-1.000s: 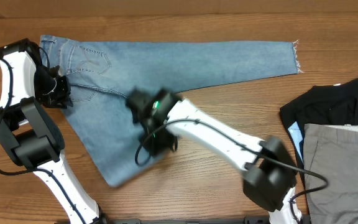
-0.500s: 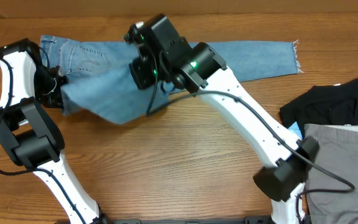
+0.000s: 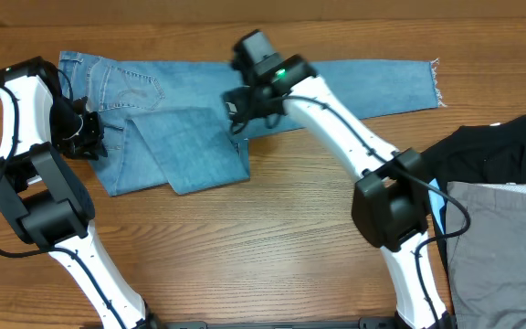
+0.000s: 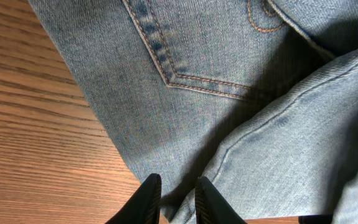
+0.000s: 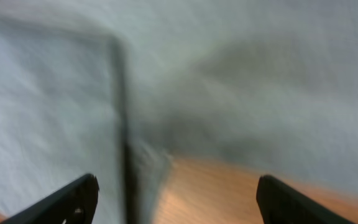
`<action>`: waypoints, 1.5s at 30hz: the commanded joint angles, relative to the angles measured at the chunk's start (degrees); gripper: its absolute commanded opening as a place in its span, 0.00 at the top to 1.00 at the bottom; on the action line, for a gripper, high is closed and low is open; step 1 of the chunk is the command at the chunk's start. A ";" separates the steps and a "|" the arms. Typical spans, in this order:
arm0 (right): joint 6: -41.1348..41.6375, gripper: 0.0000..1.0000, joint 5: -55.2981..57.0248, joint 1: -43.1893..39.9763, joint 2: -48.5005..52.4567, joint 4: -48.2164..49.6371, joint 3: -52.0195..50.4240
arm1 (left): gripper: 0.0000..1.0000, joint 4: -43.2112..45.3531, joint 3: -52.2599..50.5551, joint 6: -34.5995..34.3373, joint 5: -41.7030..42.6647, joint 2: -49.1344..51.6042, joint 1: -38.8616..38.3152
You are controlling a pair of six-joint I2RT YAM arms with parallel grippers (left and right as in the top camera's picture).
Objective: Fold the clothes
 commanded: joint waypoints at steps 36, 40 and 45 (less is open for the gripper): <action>2.03 0.96 -21.53 0.92 -5.44 6.10 -16.41 | 0.76 0.24 -0.20 0.90 2.14 0.59 -0.04; -0.28 0.96 -10.01 -0.35 -8.00 -0.74 -13.35 | 0.76 0.24 -0.22 0.90 2.14 0.59 -0.04; -2.10 0.96 4.37 -3.61 -11.58 -18.62 3.41 | 0.76 0.46 -0.20 0.90 2.14 0.59 -0.04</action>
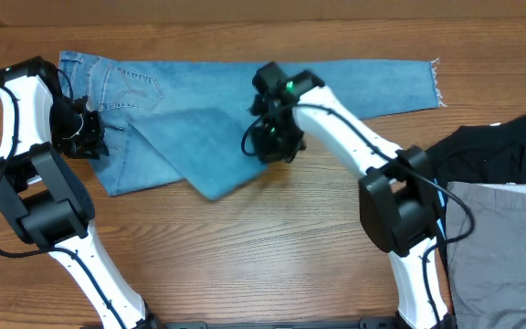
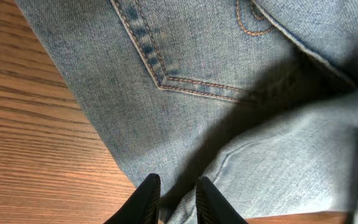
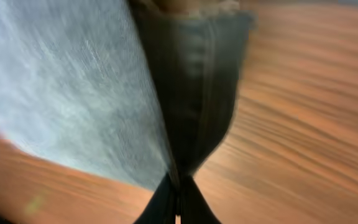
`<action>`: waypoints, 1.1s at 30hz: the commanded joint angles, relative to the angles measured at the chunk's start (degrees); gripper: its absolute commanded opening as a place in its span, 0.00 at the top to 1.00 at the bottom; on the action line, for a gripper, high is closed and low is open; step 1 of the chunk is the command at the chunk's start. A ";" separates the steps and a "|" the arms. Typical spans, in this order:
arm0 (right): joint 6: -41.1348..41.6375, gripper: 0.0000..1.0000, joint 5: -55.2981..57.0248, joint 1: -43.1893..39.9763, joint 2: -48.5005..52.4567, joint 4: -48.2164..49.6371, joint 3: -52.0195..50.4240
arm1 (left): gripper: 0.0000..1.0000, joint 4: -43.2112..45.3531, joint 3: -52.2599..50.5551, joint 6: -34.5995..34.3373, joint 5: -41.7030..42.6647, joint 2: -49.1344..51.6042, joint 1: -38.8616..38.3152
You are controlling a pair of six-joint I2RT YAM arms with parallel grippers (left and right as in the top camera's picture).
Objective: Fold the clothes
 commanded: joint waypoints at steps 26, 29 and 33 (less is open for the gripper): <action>-3.23 0.96 7.87 -5.99 -5.07 -21.11 14.21 | 0.74 -0.28 -0.20 0.87 0.92 0.59 -0.07; -1.95 0.96 7.58 -5.99 -5.57 -21.68 14.19 | 0.74 -0.33 -0.20 0.87 0.92 0.59 -0.07; -0.61 0.96 7.30 -5.99 -7.45 -21.24 14.25 | 0.78 -0.68 0.04 0.87 1.29 0.31 -0.07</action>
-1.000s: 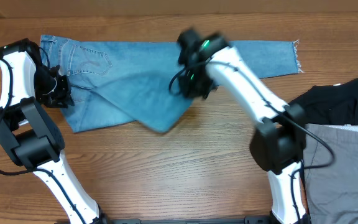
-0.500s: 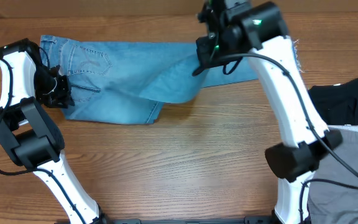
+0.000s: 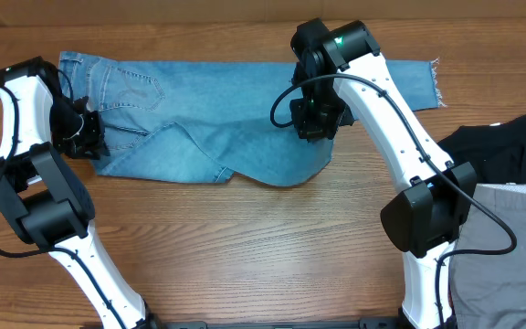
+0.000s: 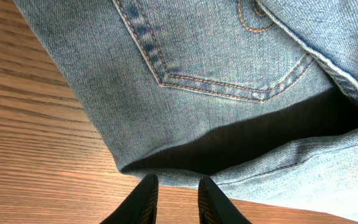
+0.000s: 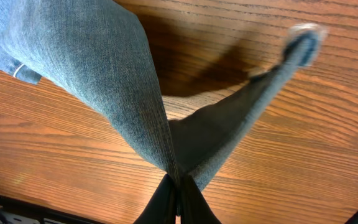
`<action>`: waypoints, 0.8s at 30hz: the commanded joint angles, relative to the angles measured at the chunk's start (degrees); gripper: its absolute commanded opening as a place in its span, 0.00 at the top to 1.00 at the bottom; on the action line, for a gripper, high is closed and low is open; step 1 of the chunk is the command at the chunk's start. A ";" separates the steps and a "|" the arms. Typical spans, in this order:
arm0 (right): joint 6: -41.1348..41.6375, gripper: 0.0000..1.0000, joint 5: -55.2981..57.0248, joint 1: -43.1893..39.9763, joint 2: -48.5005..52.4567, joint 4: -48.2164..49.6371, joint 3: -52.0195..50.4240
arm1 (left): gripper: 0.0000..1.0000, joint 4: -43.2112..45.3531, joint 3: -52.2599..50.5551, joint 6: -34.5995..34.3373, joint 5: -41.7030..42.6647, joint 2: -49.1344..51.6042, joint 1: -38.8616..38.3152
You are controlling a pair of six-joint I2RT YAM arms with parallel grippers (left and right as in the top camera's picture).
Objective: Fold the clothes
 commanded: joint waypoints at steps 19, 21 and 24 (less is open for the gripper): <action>11.43 0.96 -4.17 0.11 -24.50 0.00 1.81 | 0.63 -3.06 12.11 -2.12 1.75 -16.11 2.95; 12.61 0.96 -6.78 0.20 -25.86 0.00 1.79 | 0.63 -3.13 12.11 -2.12 1.73 -17.20 2.97; 15.08 0.95 -8.96 0.76 -26.05 0.00 0.76 | 0.63 -3.48 12.11 -2.12 1.73 -18.05 2.97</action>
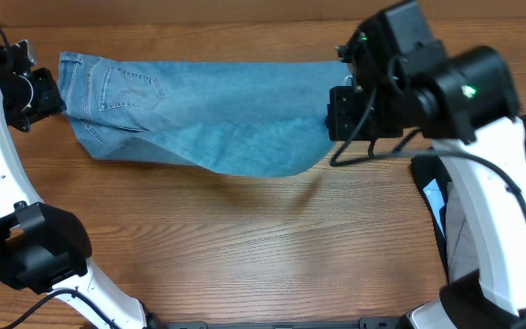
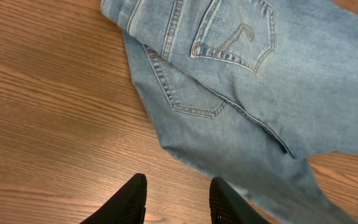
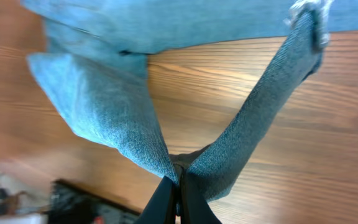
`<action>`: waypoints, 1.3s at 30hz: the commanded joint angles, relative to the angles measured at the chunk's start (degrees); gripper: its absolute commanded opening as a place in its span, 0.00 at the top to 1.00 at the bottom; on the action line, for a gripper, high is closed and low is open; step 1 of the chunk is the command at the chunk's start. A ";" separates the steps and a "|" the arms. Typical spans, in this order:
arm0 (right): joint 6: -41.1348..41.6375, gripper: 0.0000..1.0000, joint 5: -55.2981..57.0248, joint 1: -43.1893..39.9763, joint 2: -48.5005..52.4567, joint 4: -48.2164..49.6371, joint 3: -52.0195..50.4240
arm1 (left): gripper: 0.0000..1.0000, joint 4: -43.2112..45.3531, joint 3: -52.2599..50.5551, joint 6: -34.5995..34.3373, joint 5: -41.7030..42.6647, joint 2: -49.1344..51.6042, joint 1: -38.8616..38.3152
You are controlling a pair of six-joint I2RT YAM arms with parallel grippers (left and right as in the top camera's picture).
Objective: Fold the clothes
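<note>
A pair of light blue jeans [image 1: 199, 110] lies across the far side of the wooden table, with the waist and back pockets [image 2: 235, 37] to the left. My right gripper [image 3: 179, 182] is shut on a pinch of one leg's denim and holds it up off the table at the jeans' right end [image 1: 336, 114]. From the jaws the cloth hangs in two folds, and the frayed hem [image 3: 309, 18] shows beyond them. My left gripper [image 2: 176, 199] is open and empty, raised over bare wood just left of the waist [image 1: 42, 96].
A pile of other clothes lies at the right edge, mostly hidden behind my right arm [image 1: 482, 100]. Bare wooden tabletop [image 1: 245, 247] stretches in front of the jeans.
My left gripper has opened and now sits higher and farther back from the waist edge. My right gripper, still shut on the leg, is now farther right and higher, with the leg drawn out.
The near leg lay folded over the jeans' middle, with my right gripper open above it and my left nearly shut at the waist edge. Then the right was shut on the leg's edge, then held it farther right, unfolded. Now the leg is stretched right and the left is open.
</note>
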 commanded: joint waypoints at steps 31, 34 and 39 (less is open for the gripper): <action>9.33 0.31 -7.23 -11.45 1.07 24.81 -57.48 | 0.48 -0.50 0.52 -0.72 0.68 -1.05 0.24; -4.44 0.35 -18.18 -11.41 1.05 28.33 -57.46 | 0.59 -1.31 -0.26 -0.68 1.97 -0.72 0.02; -15.96 0.35 -29.38 -10.12 0.96 27.15 -57.44 | 0.67 -0.61 -6.19 -0.50 3.10 -0.26 -1.40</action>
